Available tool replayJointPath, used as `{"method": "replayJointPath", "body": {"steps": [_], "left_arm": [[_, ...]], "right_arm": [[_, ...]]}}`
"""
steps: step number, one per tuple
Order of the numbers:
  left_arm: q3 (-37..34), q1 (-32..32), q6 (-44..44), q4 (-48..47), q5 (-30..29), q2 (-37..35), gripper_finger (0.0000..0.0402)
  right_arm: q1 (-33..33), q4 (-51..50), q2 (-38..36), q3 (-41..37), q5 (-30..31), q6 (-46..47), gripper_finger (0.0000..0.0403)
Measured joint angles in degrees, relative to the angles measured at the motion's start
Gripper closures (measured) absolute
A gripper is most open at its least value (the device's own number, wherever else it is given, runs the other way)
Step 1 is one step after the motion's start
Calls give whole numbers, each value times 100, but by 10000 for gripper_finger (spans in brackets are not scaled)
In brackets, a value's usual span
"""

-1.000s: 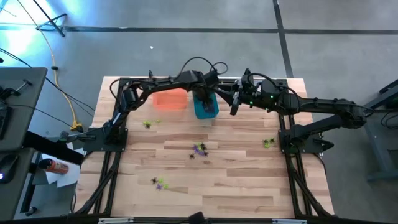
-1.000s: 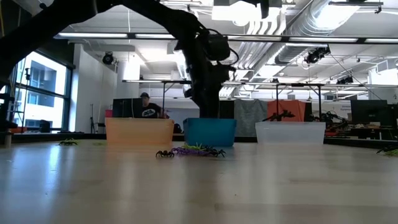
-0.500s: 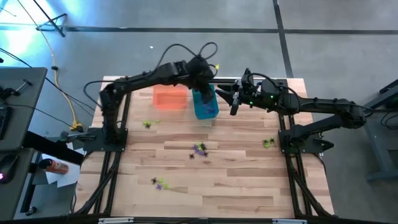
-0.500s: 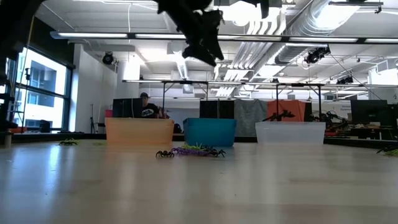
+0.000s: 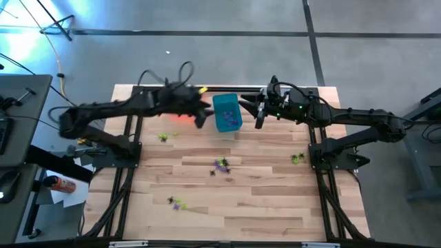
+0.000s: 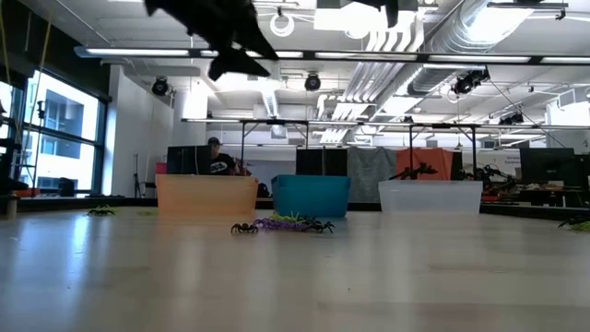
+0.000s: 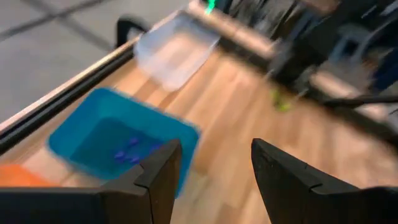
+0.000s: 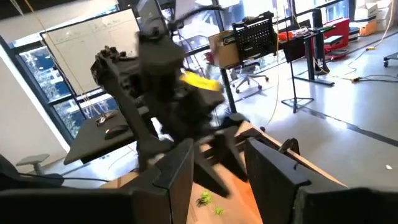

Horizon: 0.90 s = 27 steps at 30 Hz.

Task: Sort Halloween decoration
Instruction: Put the purple spider toy into the blue bin

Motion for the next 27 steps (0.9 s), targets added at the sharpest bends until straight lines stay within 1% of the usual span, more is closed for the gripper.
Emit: {"method": "replayJointPath", "body": {"steps": [3, 5, 8, 11, 14, 19, 23, 27], "left_arm": [[-775, -328, -131, 723, -7, -772, 218], [-1152, -585, -194, 1085, -132, -1235, 218], [-1506, -929, -277, 1273, -717, -1816, 218], [-1621, -1192, -265, 1300, -1303, -2200, 218], [-1619, -1323, -57, 1315, -1626, -2429, 218], [-1619, -1406, 349, 1240, -1610, -2597, 218], [-1621, -1479, 727, 1201, -1566, -2616, 218], [-1621, -1478, 752, 1200, -1561, -2616, 218]], "right_arm": [[8, 0, 0, 0, -237, -1, 261], [27, -16, 0, 0, -400, -1, 261], [71, -53, 0, 0, -569, -27, 261], [115, -68, 0, 0, -613, -42, 261], [117, -109, 0, 0, -719, -36, 261], [236, -81, 59, 2, -855, -41, 261], [553, -136, 346, 0, -868, -224, 261], [1020, -143, 799, 0, -892, -632, 261]]}}
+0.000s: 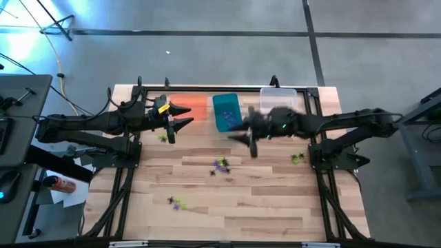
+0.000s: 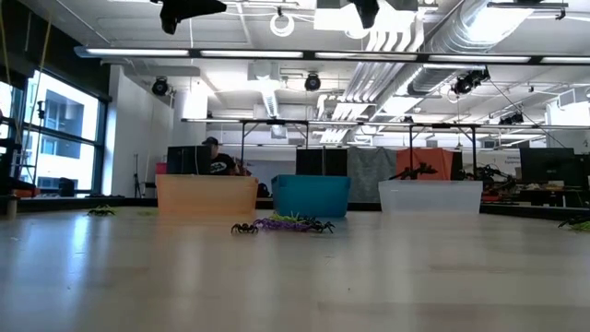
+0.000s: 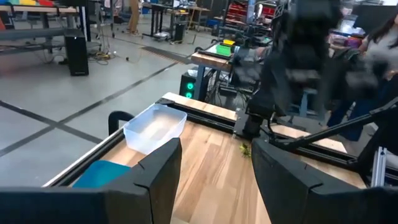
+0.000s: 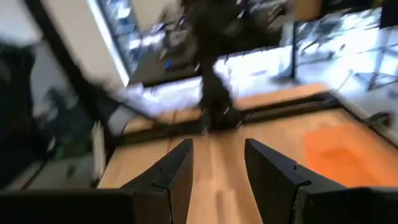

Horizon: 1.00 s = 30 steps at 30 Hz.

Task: Sort Halloween decoration
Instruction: Put the purple spider toy into the blue bin

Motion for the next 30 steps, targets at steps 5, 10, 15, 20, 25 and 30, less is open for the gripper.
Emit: {"method": "replayJointPath", "body": {"steps": [5, 10, 15, 20, 25, 30], "left_arm": [[0, 0, 1, -2, 0, 2, 218], [0, 2, 117, -137, -1, 2, 218], [0, 3, 302, -566, -16, 2, 218], [0, 4, 307, -752, -33, 2, 218], [0, 7, 307, -741, -37, 2, 218], [0, 7, 309, -730, -37, 2, 218]], "right_arm": [[480, -187, 630, 0, 155, -197, 261], [951, -332, 1139, 0, 188, 312, 261], [1384, -1216, 1628, 520, 511, 699, 261], [1590, -3321, 2378, 1676, 1278, 442, 261], [1584, -4128, 3162, 2567, 1417, 415, 261], [1583, -4193, 3885, 2976, 1398, 334, 261]]}}
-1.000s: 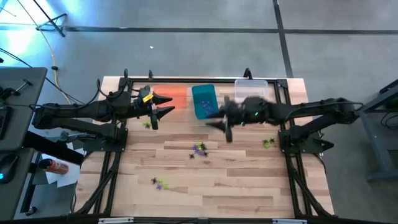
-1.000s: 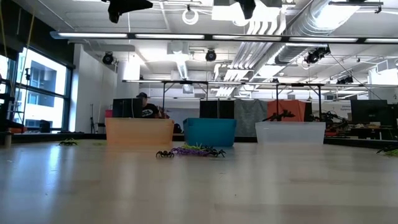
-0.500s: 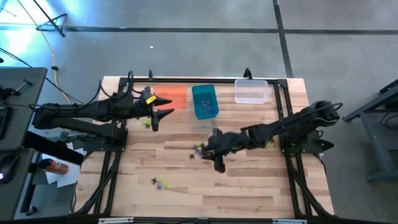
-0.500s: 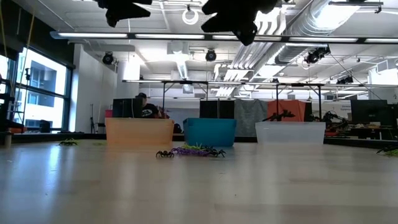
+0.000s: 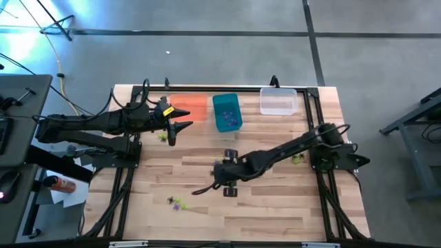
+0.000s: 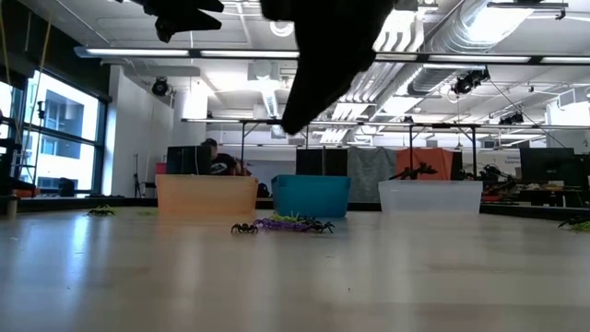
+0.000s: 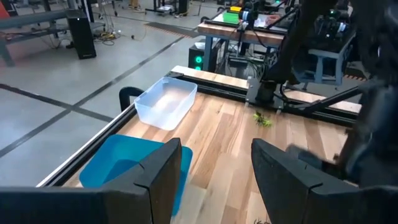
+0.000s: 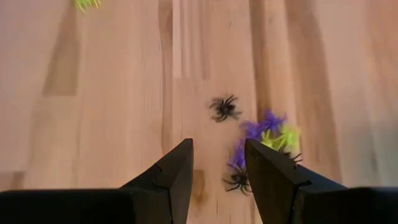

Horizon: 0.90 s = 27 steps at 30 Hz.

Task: Sort Halloween decoration
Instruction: Put the purple spider toy into the blue bin

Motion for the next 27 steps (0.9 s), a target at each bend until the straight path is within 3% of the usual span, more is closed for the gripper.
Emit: {"method": "replayJointPath", "body": {"steps": [9, 27], "left_arm": [[0, 0, -4, 2, 0, 0, 218], [0, 0, -8, 4, -2, 0, 218]], "right_arm": [[-233, -75, 768, 71, -154, 1135, 261], [-415, -217, 1049, 66, -115, 1115, 269]]}}
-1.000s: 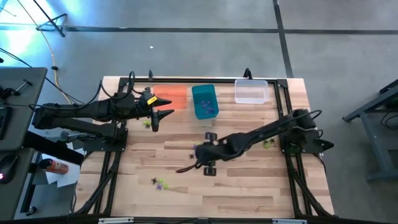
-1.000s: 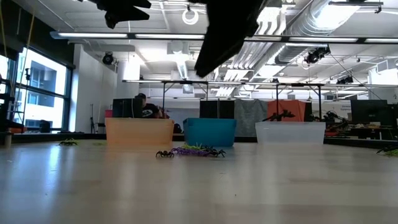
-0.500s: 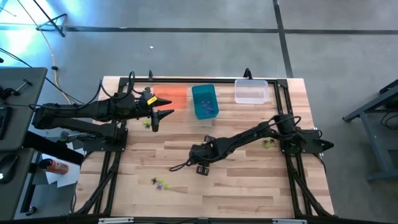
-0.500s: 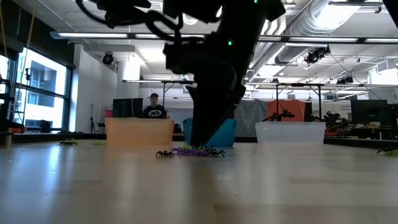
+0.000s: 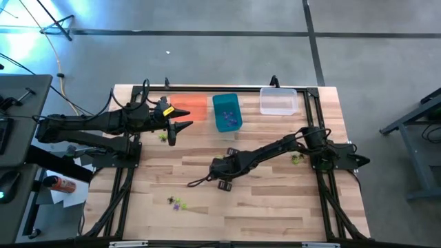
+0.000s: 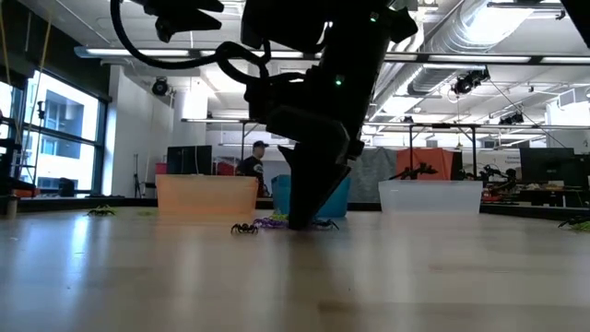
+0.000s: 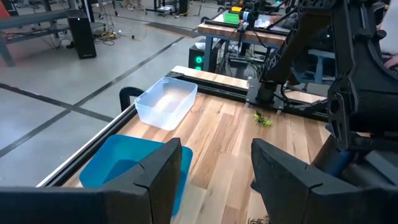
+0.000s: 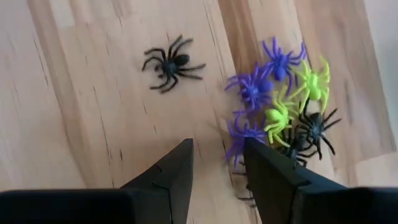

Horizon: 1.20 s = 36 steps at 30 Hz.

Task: Sort Halloween decoration
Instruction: Put the purple spider toy into the blue bin

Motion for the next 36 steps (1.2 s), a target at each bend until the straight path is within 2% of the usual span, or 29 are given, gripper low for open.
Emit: {"method": "replayJointPath", "body": {"steps": [3, 7, 9, 16, 28, 36], "left_arm": [[0, 0, -4, 0, 0, 0, 218], [0, 0, -4, 2, 0, 0, 218], [0, 0, -4, -2, 0, 0, 218], [0, 0, -4, -2, 0, 2, 218], [0, 0, 0, -7, -2, 2, 218], [0, 11, 4, -11, -2, 2, 218]], "right_arm": [[2, -187, 22, 3, 24, 1, 302], [6, -315, 64, 12, 67, 81, 380], [7, -316, 74, 15, 60, 107, 395], [40, -111, -49, -21, 106, -102, 400], [44, 30, -1123, -15, 186, -625, 402], [-39, 441, -1565, -9, 119, -1455, 403]]}}
